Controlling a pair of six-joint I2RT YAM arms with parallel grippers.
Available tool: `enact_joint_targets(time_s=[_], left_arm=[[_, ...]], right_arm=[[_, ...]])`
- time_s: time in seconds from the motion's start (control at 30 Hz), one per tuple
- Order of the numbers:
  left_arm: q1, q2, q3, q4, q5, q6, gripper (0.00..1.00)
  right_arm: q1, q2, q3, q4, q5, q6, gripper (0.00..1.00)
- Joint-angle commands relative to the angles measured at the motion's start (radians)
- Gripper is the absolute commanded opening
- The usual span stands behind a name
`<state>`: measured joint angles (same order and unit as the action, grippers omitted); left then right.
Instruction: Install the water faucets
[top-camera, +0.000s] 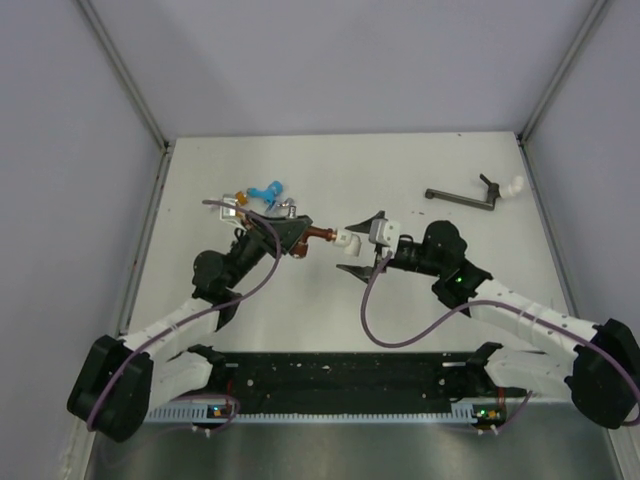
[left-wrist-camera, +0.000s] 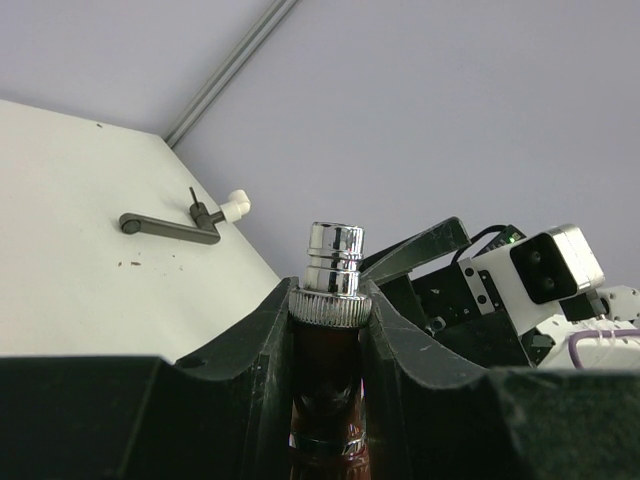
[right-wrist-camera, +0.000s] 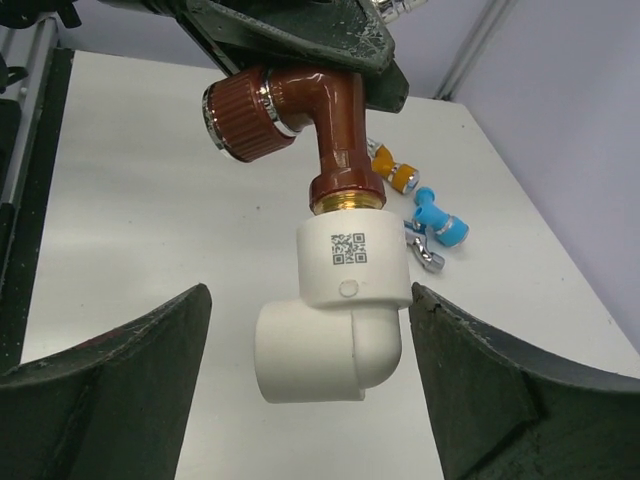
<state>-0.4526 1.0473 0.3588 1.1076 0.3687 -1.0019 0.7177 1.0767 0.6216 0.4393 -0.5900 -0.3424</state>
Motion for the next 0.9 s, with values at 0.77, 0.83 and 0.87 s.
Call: enact_joint_targets(time_s=[0.77,0.83,0.87], left_arm=[[-0.001,-0.035,0.048,0.178,0.208,0.32,0.0],[-0.001,-0.052,0.046,0.184,0.28,0.39,0.0],[-0.001,-0.058,0.046,0.192,0.324,0.431,0.0]], right_arm=[[-0.067,0.074,0.043,0.176,-0.19,0.547,0.0],[-0.09,0.095,0.053,0.238,-0.266,0.655,0.0],[-0.098,0.107,0.062,0.265,-0.299,0.699,0.0]])
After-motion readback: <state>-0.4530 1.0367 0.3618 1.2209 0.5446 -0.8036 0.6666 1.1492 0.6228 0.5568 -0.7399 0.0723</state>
